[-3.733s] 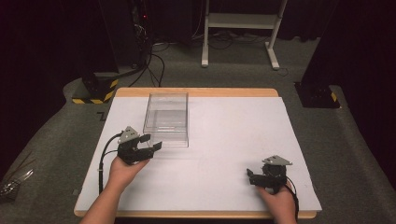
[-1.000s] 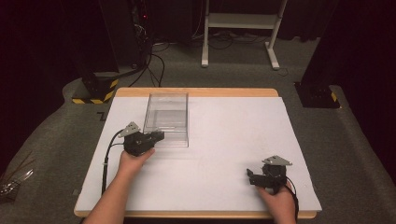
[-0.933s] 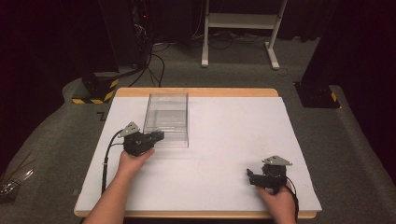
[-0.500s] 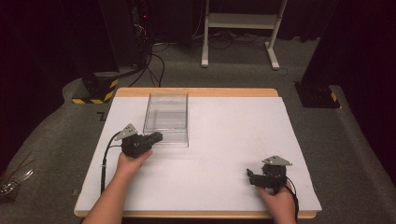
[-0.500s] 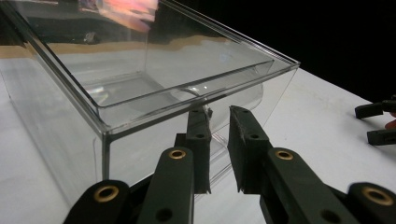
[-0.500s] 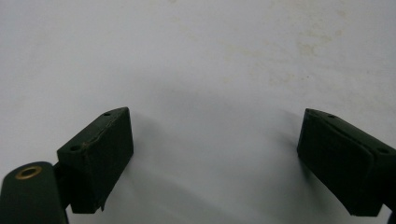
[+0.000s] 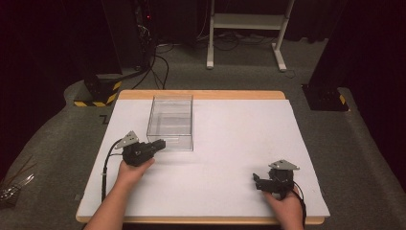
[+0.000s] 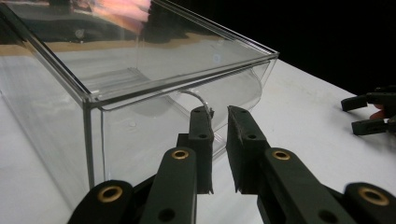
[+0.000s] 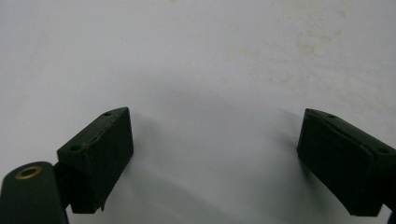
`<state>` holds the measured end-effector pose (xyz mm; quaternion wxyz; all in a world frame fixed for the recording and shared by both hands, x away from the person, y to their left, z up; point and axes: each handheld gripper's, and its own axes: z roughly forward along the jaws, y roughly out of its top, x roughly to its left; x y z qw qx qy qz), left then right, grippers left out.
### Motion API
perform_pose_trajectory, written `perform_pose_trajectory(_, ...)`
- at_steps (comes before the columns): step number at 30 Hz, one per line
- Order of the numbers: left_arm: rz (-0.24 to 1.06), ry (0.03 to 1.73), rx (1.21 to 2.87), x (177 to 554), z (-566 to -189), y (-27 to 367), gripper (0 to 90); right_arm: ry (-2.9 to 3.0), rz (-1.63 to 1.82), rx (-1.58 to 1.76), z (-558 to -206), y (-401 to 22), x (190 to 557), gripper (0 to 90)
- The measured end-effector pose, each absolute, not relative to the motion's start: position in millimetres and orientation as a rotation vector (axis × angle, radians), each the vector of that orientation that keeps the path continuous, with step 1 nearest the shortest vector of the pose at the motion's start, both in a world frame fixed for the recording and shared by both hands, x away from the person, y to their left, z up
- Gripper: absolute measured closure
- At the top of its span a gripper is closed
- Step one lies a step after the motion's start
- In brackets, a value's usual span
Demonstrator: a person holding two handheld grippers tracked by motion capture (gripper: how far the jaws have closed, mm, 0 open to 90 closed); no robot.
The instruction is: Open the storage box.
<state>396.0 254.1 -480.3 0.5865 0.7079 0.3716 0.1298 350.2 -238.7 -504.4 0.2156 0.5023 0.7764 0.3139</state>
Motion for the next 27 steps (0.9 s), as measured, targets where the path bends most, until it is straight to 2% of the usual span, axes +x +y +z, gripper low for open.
perform_pose_trajectory(27, 0.271, 0.81, 1.66, 363.9, -482.5, 257.8, 82.5, 2.152, 0.87, 1.391, -504.4, -238.6, 350.2, 10.7)
